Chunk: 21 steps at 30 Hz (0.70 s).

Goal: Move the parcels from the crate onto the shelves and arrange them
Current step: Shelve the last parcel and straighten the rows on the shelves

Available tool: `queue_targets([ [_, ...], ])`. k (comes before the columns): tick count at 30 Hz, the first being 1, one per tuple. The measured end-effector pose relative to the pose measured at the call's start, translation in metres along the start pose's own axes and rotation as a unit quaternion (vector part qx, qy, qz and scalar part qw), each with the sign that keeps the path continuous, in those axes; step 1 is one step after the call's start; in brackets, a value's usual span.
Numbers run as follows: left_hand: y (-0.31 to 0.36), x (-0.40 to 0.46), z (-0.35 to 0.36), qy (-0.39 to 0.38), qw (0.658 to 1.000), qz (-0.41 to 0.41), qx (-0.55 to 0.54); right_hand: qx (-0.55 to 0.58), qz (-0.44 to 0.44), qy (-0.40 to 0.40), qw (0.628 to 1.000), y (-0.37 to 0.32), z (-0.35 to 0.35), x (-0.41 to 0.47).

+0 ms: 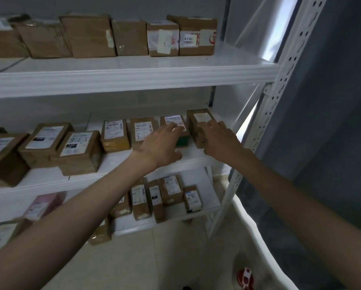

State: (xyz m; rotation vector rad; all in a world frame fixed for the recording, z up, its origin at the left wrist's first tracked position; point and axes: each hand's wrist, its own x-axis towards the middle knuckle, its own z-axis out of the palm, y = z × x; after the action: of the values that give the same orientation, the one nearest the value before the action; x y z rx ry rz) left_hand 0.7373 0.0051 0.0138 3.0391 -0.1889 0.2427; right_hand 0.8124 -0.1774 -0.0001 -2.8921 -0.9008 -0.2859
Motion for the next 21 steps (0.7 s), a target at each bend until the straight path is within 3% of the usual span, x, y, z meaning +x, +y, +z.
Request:
queue_targets([
  [10, -0.030, 0.045, 0.060, -0.071, 0.994, -0.063, 0.050, 0.042, 0.013, -0.066, 0.997, 0.044, 0.075, 0.038],
  [21, -0.038, 0.126, 0.118, -0.126, 0.985, -0.091, 0.078, -0.010, 0.054, -0.074, 0.996, 0.116, 0.134, 0.106],
])
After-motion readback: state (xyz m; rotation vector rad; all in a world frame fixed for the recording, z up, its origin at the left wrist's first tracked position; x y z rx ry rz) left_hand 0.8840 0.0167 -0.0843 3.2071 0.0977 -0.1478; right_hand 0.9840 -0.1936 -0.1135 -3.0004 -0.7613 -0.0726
